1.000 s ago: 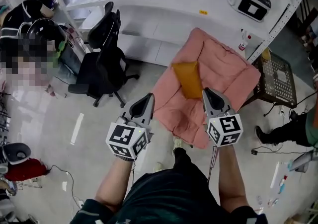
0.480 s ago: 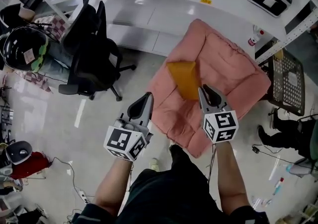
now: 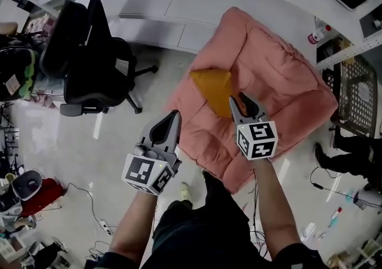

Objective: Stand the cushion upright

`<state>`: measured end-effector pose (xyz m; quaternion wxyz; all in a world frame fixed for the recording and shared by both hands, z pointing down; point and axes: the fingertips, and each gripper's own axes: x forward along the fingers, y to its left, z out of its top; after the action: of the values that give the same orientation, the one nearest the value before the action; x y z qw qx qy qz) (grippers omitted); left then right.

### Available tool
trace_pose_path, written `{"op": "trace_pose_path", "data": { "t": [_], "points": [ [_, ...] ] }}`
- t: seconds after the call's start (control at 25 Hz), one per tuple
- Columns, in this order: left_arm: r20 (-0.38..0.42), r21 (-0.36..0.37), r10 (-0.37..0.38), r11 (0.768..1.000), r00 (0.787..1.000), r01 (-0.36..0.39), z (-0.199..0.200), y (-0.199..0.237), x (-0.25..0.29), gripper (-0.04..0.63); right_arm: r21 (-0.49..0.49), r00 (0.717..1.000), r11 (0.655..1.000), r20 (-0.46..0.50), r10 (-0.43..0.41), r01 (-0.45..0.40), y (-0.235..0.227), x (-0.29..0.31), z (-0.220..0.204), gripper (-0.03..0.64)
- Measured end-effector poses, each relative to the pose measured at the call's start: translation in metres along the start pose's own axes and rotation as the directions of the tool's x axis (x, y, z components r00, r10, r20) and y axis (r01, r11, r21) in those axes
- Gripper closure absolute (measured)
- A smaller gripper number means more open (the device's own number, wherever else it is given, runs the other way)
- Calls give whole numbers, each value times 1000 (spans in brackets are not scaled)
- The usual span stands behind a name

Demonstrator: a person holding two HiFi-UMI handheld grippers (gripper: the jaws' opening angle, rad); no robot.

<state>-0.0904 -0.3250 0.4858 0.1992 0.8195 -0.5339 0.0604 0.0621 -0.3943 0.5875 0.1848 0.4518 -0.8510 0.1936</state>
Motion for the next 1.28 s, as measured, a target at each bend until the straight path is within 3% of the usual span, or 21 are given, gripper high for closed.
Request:
{"op": "trace_pose_path", "data": {
  "t": [0.2,0.36,0.52,0.76,1.0,1.28],
  "points": [
    [-62,-23,19,1000,998,-21,-24,11,27,594,-3,996,1000,-94,-9,9,-23,41,-41,471],
    [-37,-35,19,999,999,-20,-37,24,48,594,-19,986,1000,-165,-6,3,-30,76,-77,442],
    [-101,-64,23,998,995,-29,-56,30,62,594,-53,977,999,-213,-13,2,-36,110,-100,402],
    [-95,-71,17,997,995,-24,-69,35,76,594,-111,957,994,-286,-46,15,-40,142,-136,351],
    [-97,-60,48,997,994,-54,-70,41,71,594,-219,931,975,-346,-117,41,-41,159,-152,347],
    [-104,-67,74,995,992,-81,-70,50,63,594,-227,927,972,-347,-141,63,-39,168,-153,405]
  ]
}}
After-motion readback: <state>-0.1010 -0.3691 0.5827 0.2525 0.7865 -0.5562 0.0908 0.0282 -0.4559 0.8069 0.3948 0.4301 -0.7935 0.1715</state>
